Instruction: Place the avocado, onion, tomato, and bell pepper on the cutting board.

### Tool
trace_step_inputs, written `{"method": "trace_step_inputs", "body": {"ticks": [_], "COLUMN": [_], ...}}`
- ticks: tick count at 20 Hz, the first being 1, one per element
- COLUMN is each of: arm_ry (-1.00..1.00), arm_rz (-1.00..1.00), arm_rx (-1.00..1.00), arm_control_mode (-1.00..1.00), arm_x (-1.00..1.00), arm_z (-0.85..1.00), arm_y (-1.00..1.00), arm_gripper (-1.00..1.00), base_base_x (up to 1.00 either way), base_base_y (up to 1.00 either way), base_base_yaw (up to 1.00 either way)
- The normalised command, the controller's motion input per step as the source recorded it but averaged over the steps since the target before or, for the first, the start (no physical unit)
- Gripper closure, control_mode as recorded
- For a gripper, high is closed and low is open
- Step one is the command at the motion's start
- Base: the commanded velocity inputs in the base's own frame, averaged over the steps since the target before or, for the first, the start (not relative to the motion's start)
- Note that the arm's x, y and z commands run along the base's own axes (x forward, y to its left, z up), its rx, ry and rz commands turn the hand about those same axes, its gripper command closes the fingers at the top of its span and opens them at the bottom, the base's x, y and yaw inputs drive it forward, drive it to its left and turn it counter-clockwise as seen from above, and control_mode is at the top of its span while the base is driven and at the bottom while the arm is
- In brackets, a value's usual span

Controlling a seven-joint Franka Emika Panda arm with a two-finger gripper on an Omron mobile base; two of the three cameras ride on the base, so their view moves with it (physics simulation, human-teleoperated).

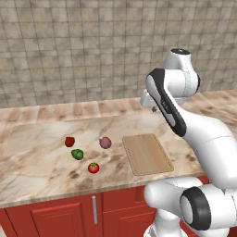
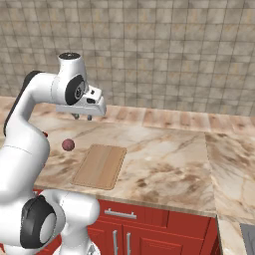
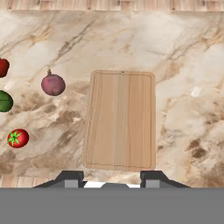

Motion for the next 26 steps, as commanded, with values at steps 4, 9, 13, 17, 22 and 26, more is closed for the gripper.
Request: {"method": "trace_step_inputs", "body": {"ticks": [4,9,13,17,22,26], "arm_ry": [0.0,0.02,0.0,0.0,0.0,0.0], "arm_rz": [0.0,0.0,0.0,-0.04,-0.07,-0.06], "arm_rx": [0.0,0.04,0.04,0.0,0.0,0.0], "arm_control_mode": [-1.0,-1.0,-1.0,-1.0,-1.0,-1.0], "arm_x": [-0.02,-0.16,-0.17,-0.01,0.01,0.16], "arm_z": [0.0,-0.09,-0.24,-0.36,-0.41,-0.48], "arm_y": [0.01,0.15,0.46,0.95,1.0,0.97], "arm_gripper": [-1.0,-1.0,-1.0,-1.0,-1.0,-1.0], "base_base_x": [0.0,0.0,0.0,0.0,0.0,0.0], "base_base_y": [0.0,0.0,0.0,0.0,0.0,0.0], "base_base_yaw": [0.0,0.0,0.0,0.0,0.0,0.0]}}
